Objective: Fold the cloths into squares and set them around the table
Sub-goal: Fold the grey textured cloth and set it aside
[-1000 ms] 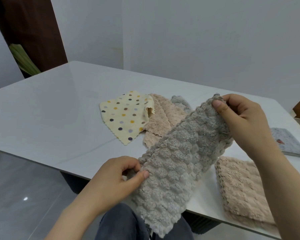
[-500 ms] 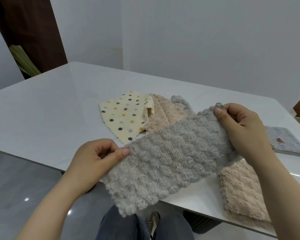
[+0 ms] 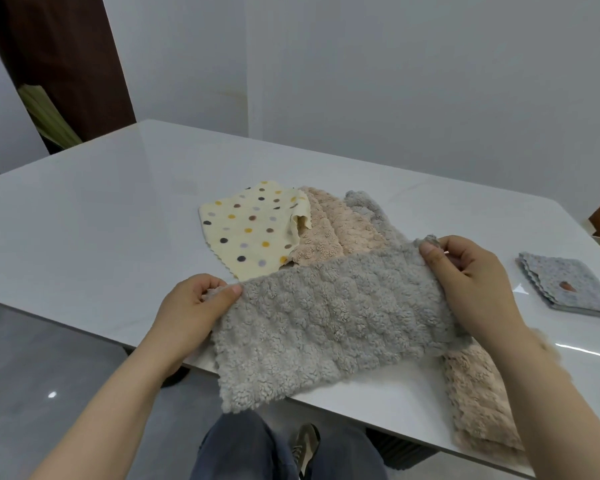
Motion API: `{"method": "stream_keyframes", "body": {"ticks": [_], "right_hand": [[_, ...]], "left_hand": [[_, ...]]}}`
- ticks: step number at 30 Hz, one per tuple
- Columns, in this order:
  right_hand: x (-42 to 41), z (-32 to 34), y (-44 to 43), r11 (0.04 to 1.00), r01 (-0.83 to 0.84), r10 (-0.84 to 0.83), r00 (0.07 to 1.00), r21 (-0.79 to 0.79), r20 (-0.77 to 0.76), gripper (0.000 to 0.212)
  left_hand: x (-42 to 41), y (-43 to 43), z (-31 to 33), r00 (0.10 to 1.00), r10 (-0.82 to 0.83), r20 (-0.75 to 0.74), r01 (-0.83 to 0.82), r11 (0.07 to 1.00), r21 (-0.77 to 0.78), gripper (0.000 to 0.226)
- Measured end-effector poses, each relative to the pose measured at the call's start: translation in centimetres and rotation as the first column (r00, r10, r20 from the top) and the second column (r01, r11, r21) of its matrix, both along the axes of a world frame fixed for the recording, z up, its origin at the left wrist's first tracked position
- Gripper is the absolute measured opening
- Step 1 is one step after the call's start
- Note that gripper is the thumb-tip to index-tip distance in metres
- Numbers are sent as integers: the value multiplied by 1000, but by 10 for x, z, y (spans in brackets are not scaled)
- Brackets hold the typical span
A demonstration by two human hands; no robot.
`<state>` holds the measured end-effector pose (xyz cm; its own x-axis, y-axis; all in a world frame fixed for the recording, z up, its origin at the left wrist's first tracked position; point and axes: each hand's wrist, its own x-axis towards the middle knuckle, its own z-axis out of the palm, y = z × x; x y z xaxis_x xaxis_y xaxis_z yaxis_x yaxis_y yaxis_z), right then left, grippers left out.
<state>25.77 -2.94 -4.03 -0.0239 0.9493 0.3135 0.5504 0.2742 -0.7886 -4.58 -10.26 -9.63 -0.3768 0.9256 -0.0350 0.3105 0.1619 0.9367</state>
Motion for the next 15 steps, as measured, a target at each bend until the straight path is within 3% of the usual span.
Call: {"method": "stream_keyframes", "body": {"ticks": [4,6,10,15], "right_hand": [[-1,2,-3,999,-16,15,1000,-28,-11,33],[-2,6,-7,998,-30,30,1000,-52,-9,31],[-2,17,-16,990,-61,54,997,-125,-56,27],[-21,25,-29,974,-115,98,991,-197,-95,17]], "left_hand": [[9,1,-3,997,53,-54,-51,998,27,20],[12,0,-2,992,30,125,-33,999,21,22],[12,-1,-2,868,-4,497,22,999,-31,23],[16,-2,-10,843,32,537,-27,1000,-16,24]]}}
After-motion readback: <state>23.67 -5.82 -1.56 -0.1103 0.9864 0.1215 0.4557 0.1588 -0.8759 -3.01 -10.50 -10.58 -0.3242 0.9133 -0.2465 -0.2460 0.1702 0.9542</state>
